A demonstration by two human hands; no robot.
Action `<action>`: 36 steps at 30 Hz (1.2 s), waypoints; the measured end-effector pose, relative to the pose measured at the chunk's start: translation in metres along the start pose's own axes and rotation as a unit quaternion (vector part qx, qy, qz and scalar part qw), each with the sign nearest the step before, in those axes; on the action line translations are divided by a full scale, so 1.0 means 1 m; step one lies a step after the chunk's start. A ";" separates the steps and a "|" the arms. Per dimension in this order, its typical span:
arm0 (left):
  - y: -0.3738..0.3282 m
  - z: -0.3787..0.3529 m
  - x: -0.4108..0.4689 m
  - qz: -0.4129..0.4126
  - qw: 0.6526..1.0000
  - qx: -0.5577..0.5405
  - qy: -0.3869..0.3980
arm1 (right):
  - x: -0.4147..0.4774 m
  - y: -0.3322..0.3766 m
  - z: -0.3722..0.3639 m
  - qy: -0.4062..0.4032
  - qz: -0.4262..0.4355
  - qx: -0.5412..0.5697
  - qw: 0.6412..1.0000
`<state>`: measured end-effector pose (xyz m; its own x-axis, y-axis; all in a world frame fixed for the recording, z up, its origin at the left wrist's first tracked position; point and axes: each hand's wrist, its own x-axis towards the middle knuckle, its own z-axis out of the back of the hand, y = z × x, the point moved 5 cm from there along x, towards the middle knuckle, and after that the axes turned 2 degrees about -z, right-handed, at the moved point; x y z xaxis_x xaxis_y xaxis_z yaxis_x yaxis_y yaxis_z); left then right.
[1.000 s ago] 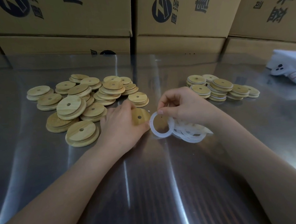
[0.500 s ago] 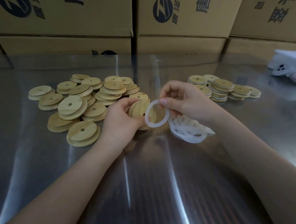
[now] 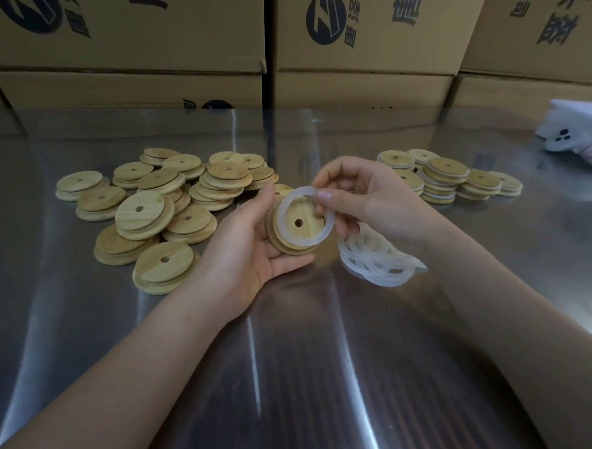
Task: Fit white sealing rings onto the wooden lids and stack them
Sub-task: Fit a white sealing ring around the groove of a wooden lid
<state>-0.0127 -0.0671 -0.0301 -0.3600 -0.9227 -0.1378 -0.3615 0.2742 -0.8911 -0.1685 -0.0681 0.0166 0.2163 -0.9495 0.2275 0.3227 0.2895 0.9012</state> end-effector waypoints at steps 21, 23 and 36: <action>0.000 -0.003 -0.003 -0.092 0.990 0.100 0.033 | 0.002 -0.001 0.000 -0.069 0.011 -0.024 0.997; -0.001 -0.003 -0.003 -0.106 0.988 0.108 0.030 | 0.001 -0.001 0.000 -0.072 0.010 -0.032 0.997; -0.017 -0.006 -0.013 -0.308 0.913 0.267 -0.026 | 0.000 0.005 0.000 -0.065 0.021 -0.055 0.996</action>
<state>-0.0074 -0.0578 -0.0108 -0.1829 -0.8729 0.4524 -0.0061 -0.4591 -0.8883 -0.1672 -0.0666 0.0206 0.1126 -0.9421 0.3158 0.4172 0.3333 0.8455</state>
